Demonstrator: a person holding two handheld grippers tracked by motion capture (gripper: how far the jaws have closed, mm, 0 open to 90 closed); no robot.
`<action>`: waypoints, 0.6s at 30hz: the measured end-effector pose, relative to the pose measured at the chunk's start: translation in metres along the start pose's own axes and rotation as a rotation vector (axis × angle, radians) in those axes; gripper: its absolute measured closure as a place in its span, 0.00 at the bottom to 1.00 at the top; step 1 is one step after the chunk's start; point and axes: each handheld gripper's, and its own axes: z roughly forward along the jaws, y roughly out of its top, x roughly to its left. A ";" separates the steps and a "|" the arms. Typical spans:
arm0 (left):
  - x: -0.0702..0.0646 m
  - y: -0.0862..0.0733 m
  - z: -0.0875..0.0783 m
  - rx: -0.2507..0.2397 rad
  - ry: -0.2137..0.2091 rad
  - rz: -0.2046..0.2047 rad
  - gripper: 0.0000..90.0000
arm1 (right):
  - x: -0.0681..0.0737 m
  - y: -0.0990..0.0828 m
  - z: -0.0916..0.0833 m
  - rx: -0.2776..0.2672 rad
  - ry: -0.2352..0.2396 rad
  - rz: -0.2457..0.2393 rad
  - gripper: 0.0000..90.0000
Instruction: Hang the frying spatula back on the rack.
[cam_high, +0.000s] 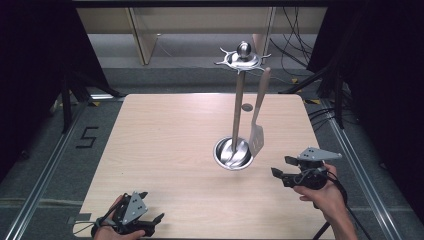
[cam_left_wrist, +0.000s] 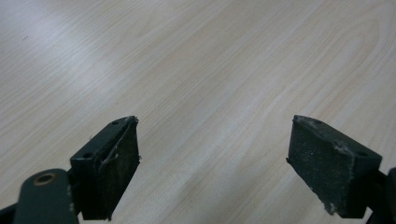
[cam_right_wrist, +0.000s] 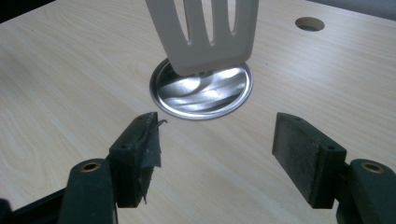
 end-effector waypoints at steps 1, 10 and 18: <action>0.000 0.000 0.000 -0.001 0.000 0.000 0.18 | 0.000 -0.001 -0.001 0.011 0.009 -0.001 0.36; 0.000 0.000 0.000 -0.001 -0.001 0.000 0.18 | 0.001 -0.007 -0.002 -0.004 0.005 0.005 0.36; -0.001 0.000 0.000 -0.002 0.000 0.000 0.18 | 0.003 -0.013 -0.003 -0.006 0.013 -0.001 0.35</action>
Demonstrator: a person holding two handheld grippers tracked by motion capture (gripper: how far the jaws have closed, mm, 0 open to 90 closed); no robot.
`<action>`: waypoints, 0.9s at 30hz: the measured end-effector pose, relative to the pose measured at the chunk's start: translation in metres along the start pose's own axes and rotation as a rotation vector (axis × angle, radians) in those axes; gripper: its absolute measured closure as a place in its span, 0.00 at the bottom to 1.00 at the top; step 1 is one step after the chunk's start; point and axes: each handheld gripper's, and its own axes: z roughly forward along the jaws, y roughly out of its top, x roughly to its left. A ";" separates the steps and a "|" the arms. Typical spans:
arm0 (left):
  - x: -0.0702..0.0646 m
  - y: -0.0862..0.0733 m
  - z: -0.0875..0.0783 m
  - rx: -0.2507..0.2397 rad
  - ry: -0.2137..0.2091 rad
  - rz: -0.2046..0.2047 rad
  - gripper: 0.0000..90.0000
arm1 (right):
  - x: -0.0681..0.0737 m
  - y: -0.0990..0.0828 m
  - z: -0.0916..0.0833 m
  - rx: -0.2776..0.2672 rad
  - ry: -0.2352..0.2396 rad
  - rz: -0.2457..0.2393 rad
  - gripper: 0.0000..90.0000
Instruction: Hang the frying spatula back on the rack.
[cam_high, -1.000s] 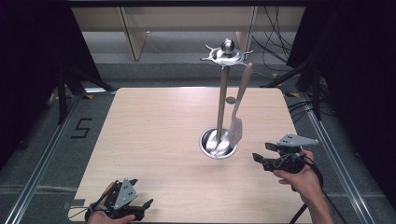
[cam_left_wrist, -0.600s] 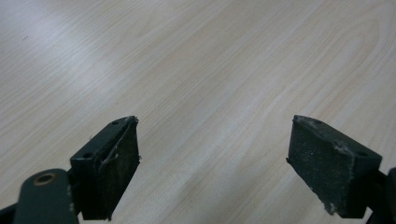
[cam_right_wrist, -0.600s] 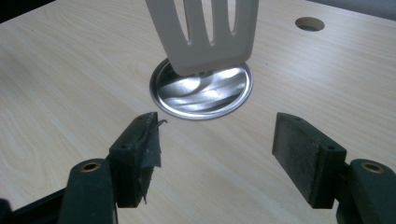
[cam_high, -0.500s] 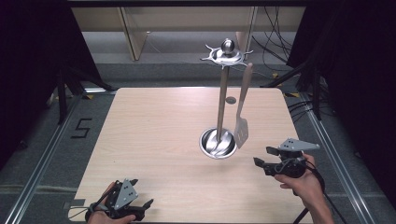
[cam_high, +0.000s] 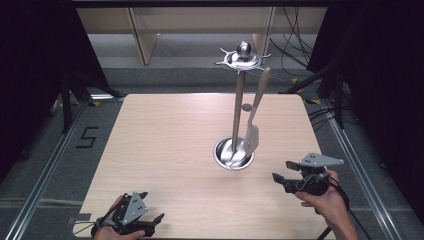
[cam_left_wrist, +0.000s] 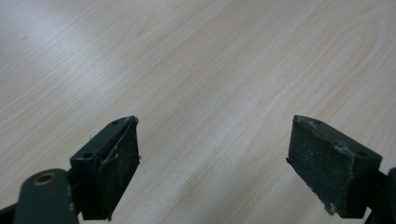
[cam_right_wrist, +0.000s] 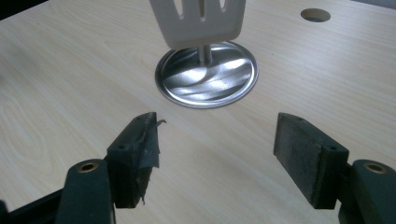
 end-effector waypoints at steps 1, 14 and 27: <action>0.000 0.000 0.000 -0.001 0.000 0.000 0.18 | 0.001 -0.002 -0.001 0.013 0.005 0.005 0.34; 0.000 0.000 0.000 0.000 -0.001 -0.003 0.18 | 0.003 -0.015 0.000 0.051 0.002 0.043 0.21; 0.000 0.000 0.001 0.009 0.000 0.014 0.18 | 0.004 -0.031 -0.001 0.079 0.005 0.030 0.21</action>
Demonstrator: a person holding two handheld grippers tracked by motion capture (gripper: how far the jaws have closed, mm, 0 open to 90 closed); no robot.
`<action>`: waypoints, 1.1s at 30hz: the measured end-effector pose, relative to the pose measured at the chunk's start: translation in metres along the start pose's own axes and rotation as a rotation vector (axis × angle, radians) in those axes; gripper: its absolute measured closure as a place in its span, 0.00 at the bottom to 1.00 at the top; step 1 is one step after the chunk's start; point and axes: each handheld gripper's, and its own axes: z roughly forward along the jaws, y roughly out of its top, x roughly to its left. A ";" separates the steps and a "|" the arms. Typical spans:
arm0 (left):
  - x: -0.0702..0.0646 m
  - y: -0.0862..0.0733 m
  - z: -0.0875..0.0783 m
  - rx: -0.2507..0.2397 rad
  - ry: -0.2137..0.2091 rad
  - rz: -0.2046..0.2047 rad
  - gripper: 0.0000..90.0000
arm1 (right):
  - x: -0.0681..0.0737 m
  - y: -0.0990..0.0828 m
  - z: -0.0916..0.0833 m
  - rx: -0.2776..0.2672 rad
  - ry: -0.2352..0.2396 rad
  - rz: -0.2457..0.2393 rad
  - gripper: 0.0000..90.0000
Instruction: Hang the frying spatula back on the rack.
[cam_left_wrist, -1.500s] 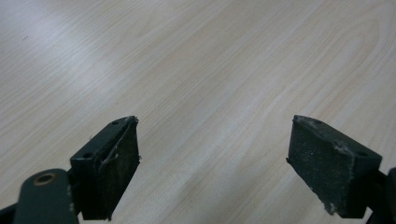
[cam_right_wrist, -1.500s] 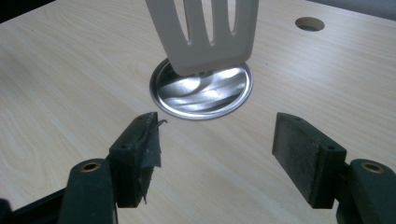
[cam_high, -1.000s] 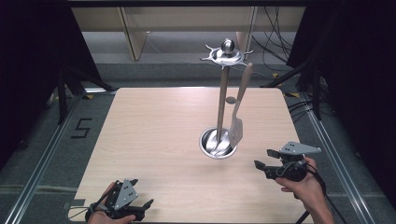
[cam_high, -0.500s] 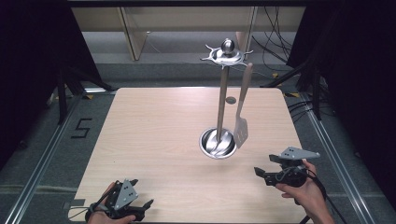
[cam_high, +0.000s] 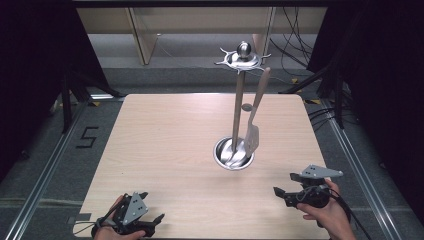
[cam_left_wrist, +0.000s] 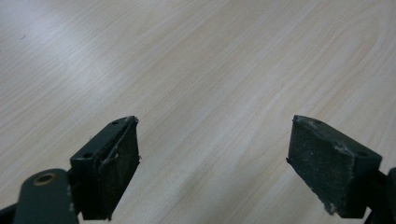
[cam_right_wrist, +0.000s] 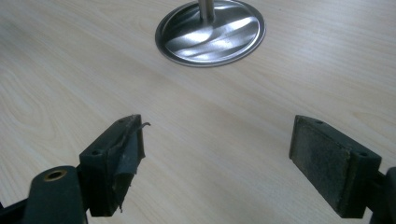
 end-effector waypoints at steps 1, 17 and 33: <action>0.000 0.000 0.000 0.000 -0.001 0.000 0.18 | 0.001 -0.002 0.001 -0.008 0.005 0.009 0.21; 0.000 0.000 0.000 -0.004 -0.001 -0.011 0.18 | 0.008 -0.025 -0.004 -0.018 0.014 0.043 0.22; -0.001 0.000 0.000 -0.004 -0.001 -0.009 0.18 | 0.010 -0.045 -0.008 -0.023 0.014 0.053 0.22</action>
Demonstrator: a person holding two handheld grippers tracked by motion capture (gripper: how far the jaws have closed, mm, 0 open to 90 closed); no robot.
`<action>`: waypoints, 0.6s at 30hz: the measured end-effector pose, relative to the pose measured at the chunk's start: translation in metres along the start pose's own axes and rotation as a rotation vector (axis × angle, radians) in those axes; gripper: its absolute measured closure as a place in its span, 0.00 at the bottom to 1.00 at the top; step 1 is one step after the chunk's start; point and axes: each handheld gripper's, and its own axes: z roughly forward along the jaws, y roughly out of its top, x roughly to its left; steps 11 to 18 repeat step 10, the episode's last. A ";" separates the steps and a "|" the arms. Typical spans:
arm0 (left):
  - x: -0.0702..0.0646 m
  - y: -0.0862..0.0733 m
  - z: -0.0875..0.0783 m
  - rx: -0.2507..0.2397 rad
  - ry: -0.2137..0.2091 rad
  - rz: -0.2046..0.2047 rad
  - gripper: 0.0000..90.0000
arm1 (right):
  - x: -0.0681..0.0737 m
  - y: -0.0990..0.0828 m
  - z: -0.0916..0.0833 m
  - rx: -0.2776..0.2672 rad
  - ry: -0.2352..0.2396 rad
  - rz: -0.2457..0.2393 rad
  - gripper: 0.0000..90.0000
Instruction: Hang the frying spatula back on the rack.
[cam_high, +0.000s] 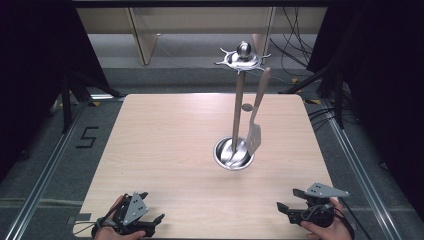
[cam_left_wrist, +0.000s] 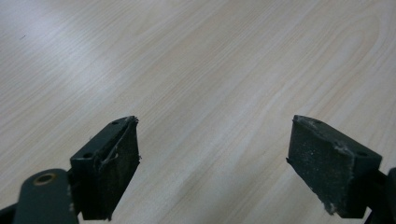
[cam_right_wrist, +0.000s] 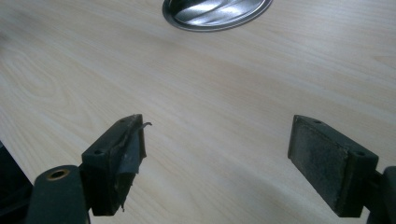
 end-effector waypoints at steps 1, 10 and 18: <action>0.000 0.000 0.000 0.001 0.000 0.001 0.18 | 0.000 -0.001 0.001 -0.008 0.003 0.005 0.22; 0.001 0.001 -0.002 0.023 -0.007 0.028 0.18 | 0.000 -0.003 -0.002 -0.004 -0.008 -0.006 0.22; 0.001 0.001 -0.002 0.023 -0.007 0.028 0.18 | 0.000 -0.003 -0.002 -0.004 -0.008 -0.006 0.22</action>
